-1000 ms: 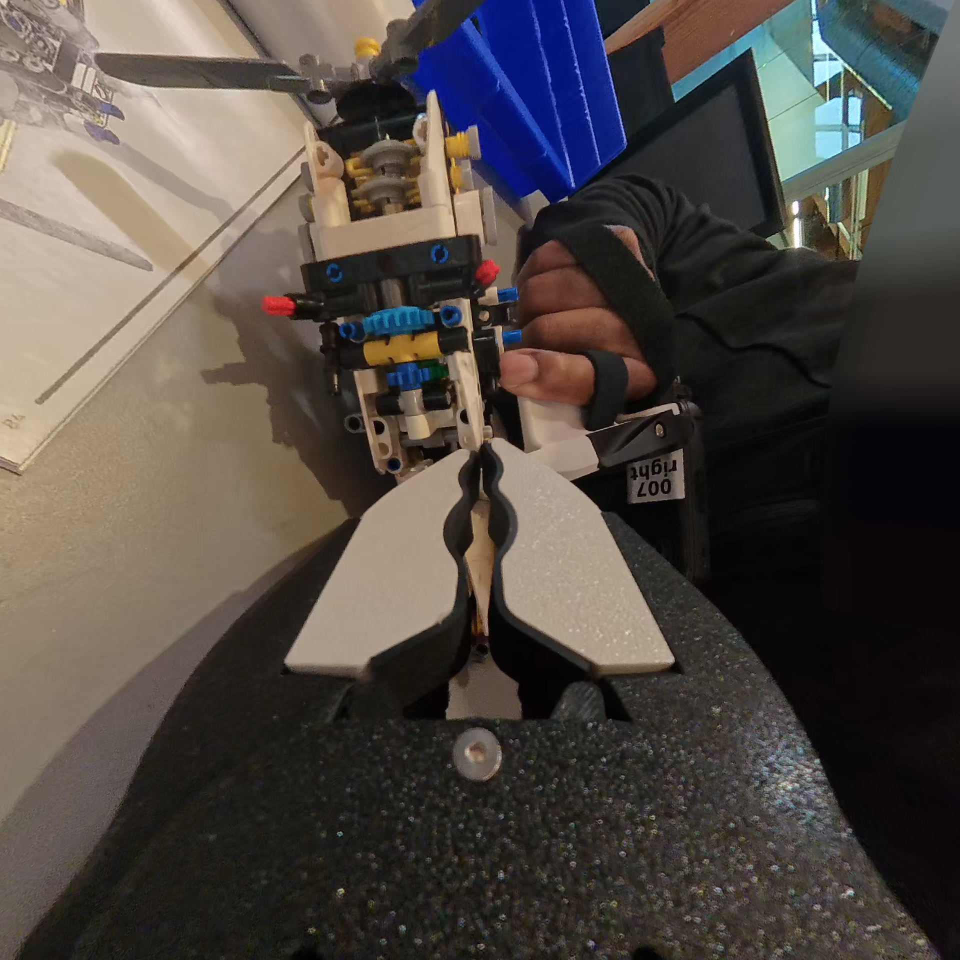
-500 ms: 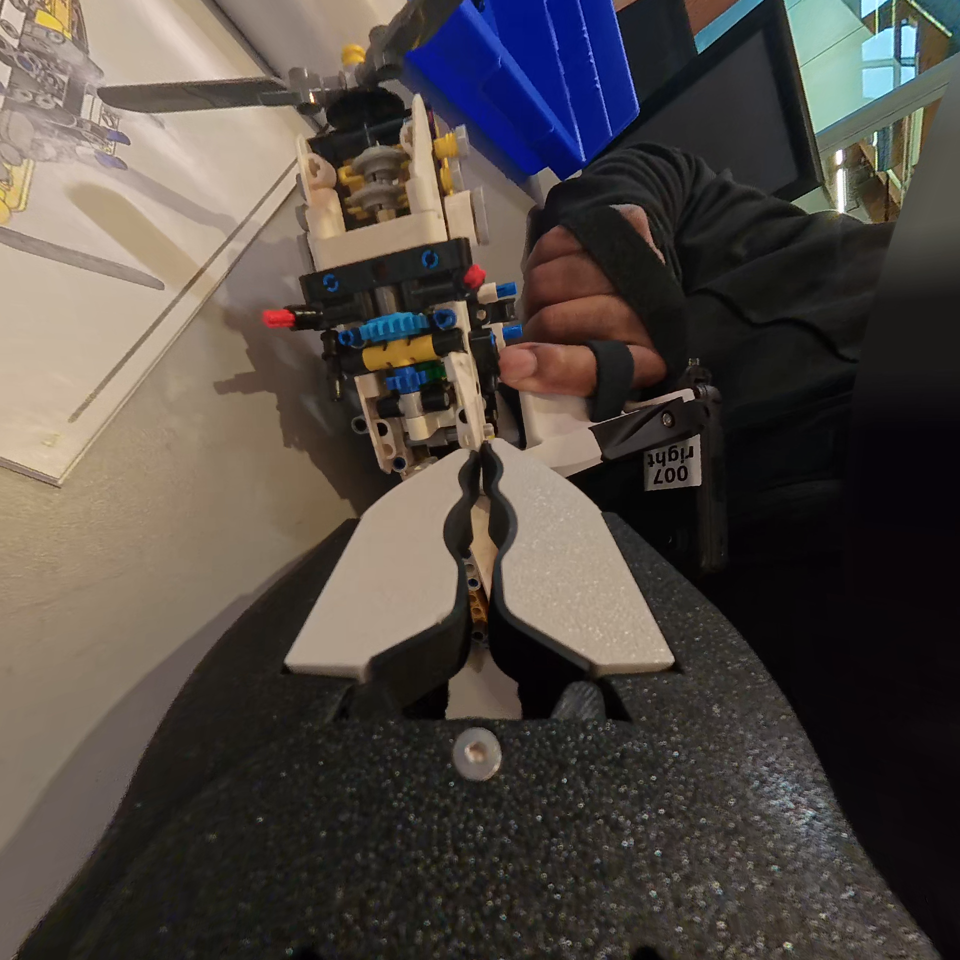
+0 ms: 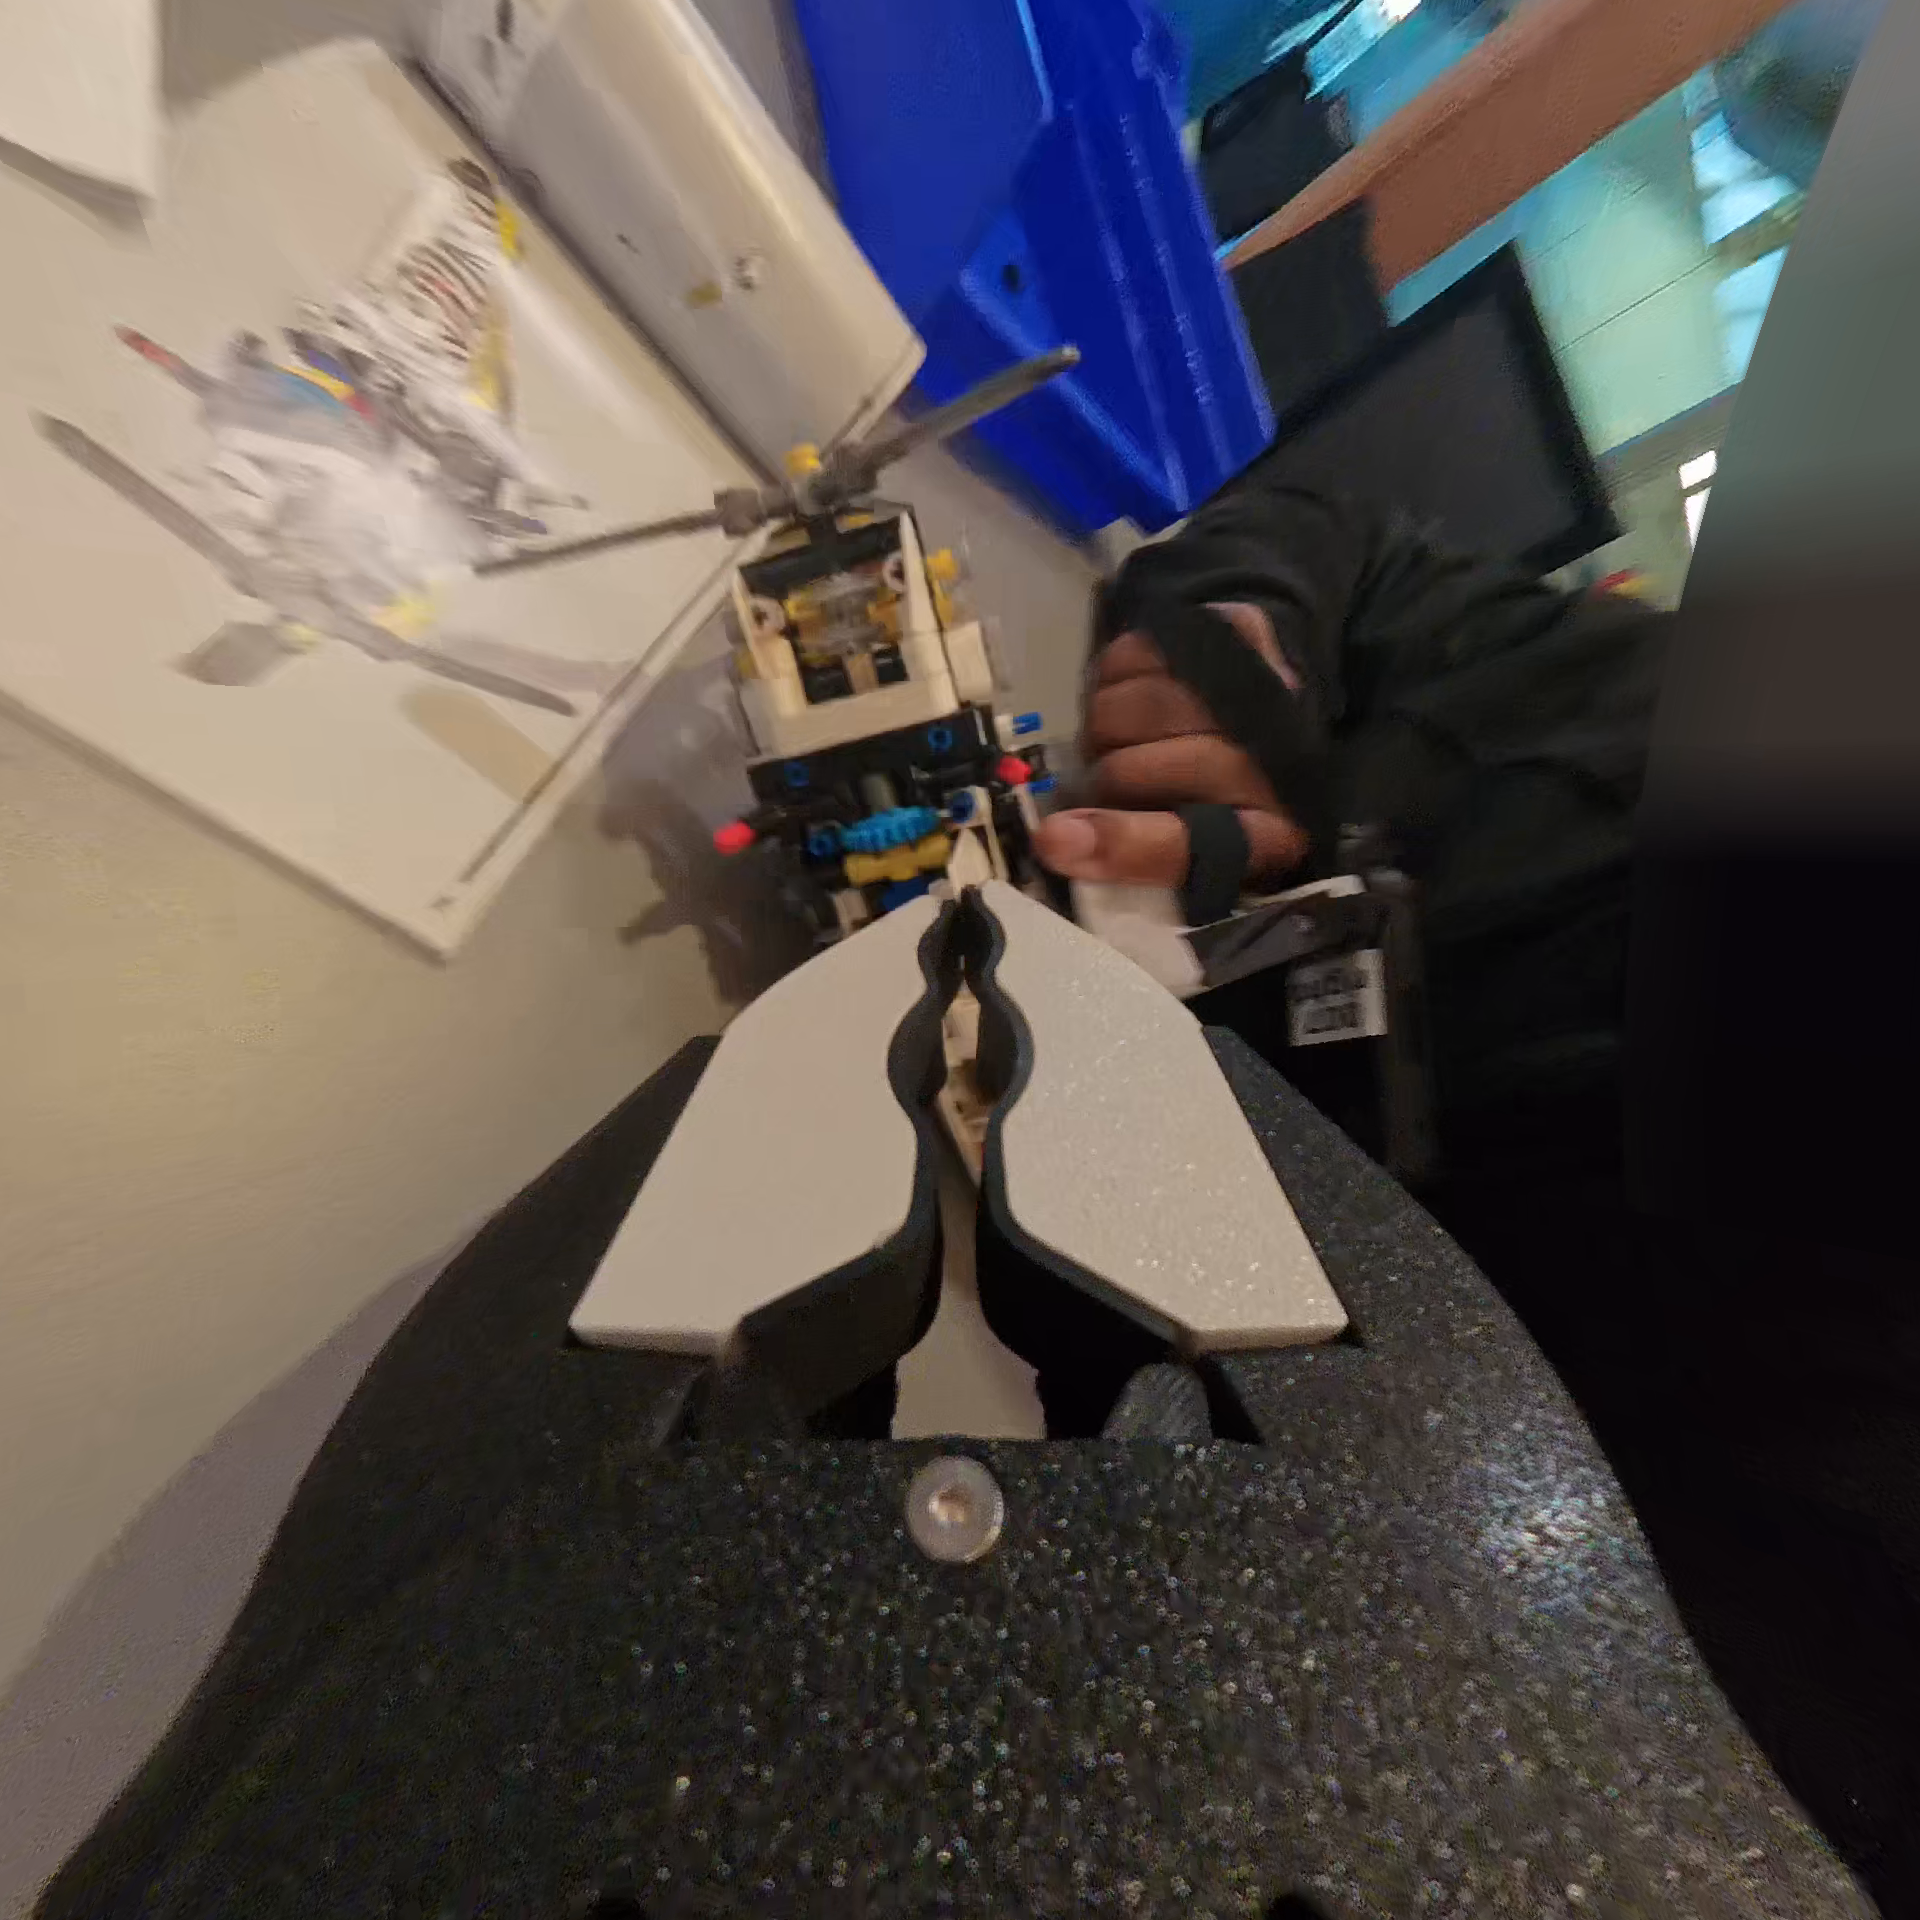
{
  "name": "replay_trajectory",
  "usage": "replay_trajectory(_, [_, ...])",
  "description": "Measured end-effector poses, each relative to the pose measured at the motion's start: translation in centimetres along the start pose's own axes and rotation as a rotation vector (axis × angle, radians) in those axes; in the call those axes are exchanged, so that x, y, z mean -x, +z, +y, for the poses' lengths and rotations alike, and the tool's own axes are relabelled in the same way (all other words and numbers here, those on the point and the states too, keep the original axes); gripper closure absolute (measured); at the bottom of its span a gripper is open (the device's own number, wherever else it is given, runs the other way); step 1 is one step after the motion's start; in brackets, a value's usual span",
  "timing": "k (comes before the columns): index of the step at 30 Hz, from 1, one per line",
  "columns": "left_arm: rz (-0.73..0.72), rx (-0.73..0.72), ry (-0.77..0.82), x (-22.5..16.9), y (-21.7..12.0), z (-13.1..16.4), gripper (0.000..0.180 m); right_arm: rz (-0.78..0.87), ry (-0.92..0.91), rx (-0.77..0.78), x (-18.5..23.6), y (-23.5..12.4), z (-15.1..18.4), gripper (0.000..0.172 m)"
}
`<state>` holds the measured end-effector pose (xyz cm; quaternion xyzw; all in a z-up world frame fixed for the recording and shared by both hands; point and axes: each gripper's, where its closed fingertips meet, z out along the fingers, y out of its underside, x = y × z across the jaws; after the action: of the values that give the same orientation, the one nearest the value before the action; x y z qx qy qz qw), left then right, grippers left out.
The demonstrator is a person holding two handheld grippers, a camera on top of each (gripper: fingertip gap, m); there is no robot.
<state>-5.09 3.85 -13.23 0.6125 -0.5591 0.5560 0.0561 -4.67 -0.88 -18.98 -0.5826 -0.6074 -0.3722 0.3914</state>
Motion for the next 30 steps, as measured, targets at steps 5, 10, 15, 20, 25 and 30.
replay_trajectory(5, [-0.027, 0.032, 0.034, 0.0, 0.6, 1.1, 0.177, -0.006, 0.023, 0.011, -0.2, 0.4, -0.2, 0.129])
replay_trajectory(10, [0.015, -0.015, 0.020, -0.1, 1.1, 1.8, 0.177, -0.003, 0.038, 0.025, -0.2, 0.4, -0.2, 0.128])
replay_trajectory(15, [0.023, -0.078, -0.005, -0.4, 1.2, 2.1, 0.178, -0.001, 0.050, 0.023, -0.2, 0.4, -0.2, 0.128])
replay_trajectory(20, [0.046, -0.104, -0.028, -0.6, 1.5, 2.6, 0.178, -0.004, 0.054, 0.022, -0.2, 0.3, -0.4, 0.128])
replay_trajectory(25, [0.069, -0.114, -0.045, -0.7, 1.8, 3.0, 0.177, -0.008, 0.059, 0.019, 0.0, 0.2, -0.7, 0.128])
replay_trajectory(30, [0.112, -0.128, -0.048, -0.8, 1.8, 3.0, 0.177, -0.014, 0.063, 0.016, 0.0, 0.2, -0.7, 0.128])
